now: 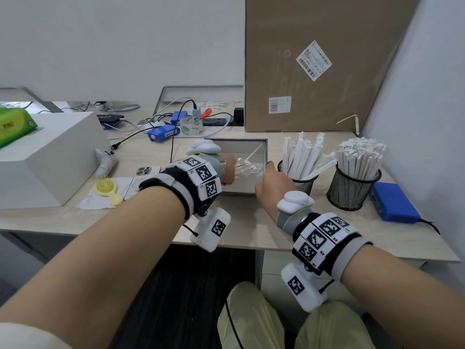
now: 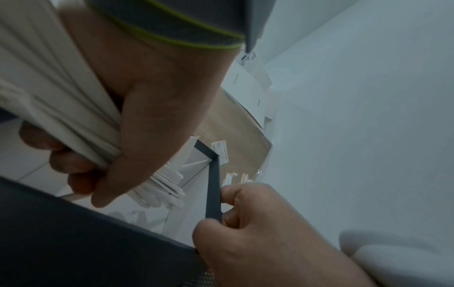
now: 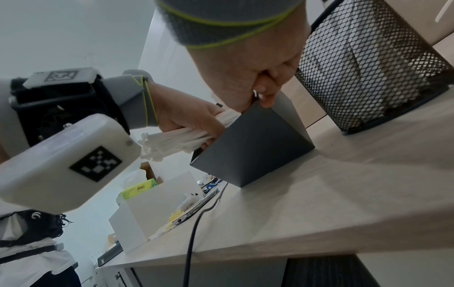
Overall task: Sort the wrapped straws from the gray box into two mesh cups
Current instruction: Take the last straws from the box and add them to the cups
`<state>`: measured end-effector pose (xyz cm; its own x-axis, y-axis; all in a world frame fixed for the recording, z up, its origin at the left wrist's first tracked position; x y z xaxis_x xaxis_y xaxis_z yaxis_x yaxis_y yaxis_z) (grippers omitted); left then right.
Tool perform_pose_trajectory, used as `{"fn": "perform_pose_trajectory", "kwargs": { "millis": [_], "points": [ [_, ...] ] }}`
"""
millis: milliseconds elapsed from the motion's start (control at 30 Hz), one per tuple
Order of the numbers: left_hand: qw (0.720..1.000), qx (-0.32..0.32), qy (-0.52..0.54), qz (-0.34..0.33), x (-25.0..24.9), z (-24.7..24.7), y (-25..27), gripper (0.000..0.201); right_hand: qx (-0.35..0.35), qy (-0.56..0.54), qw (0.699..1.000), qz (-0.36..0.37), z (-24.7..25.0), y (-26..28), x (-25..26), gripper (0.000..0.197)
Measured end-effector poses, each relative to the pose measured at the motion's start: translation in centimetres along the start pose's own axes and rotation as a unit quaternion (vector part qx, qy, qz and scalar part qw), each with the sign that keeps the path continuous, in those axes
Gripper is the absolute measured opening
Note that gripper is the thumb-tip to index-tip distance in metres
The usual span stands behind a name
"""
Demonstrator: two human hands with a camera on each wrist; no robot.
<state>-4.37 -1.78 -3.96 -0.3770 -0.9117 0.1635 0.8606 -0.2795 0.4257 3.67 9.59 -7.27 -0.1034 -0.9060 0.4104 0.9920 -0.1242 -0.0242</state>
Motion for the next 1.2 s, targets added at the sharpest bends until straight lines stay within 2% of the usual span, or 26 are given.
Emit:
{"fn": "perform_pose_trajectory", "kwargs": {
  "millis": [100,200,367,467,567,667,800,900,1000,1100,1167,1200],
  "points": [
    [1.0,-0.002,0.012,-0.02,0.5,0.9,0.7,0.003,0.0,-0.015,1.0,-0.003,0.1,-0.1,0.0,0.047],
    [0.999,-0.022,0.027,-0.031,1.2,1.7,1.1,0.015,-0.01,-0.023,1.0,-0.006,-0.2,-0.1,0.0,0.047],
    [0.998,-0.039,0.046,-0.019,3.1,3.1,2.2,0.019,-0.017,-0.022,1.0,-0.012,-0.5,0.2,-0.1,0.048],
    [0.995,-0.048,0.085,-0.019,3.7,3.7,2.8,0.014,-0.019,-0.025,0.999,-0.011,-0.8,-0.1,-0.1,0.052],
    [0.99,-0.046,0.129,-0.026,4.1,3.6,2.8,0.022,-0.023,-0.011,1.0,-0.013,-1.0,0.1,-0.1,0.058],
    [0.984,-0.057,0.167,-0.036,4.3,3.7,2.9,0.027,-0.025,-0.049,0.998,-0.015,-1.2,0.7,0.0,0.056],
    [0.98,-0.079,0.181,-0.021,4.5,3.5,3.2,0.027,-0.035,0.034,0.998,-0.032,-2.0,0.5,0.1,0.06],
    [0.979,-0.088,0.181,-0.01,4.6,3.0,3.4,0.027,-0.027,0.025,0.999,-0.014,-2.5,0.8,0.4,0.065],
    [0.98,-0.096,0.173,-0.004,4.6,2.8,4.0,0.026,-0.023,0.061,0.998,-0.025,-2.4,0.7,0.6,0.068],
    [0.979,-0.102,0.176,-0.007,4.9,3.2,4.6,0.03,-0.04,-0.014,0.998,-0.04,-1.7,-0.6,0.8,0.055],
    [0.974,-0.121,0.19,-0.003,5.2,3.8,5.3,0.031,-0.045,-0.105,0.992,-0.055,-0.7,-1.6,1.4,0.025],
    [0.971,-0.132,0.198,-0.002,5.4,4.2,5.5,0.03,-0.023,-0.134,0.989,-0.066,-0.1,-2.1,1.8,0.013]
  ]
}}
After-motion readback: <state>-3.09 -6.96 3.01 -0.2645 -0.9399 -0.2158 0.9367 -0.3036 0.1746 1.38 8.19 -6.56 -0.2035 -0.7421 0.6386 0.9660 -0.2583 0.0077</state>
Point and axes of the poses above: each hand's wrist, its own y-axis away from the middle knuckle, its own z-axis out of the back of the hand, x = y × z, the point moved 2 cm from there along -y, towards the middle knuckle, and after that the axes turned 7 degrees about x, right-handed, at the moved point
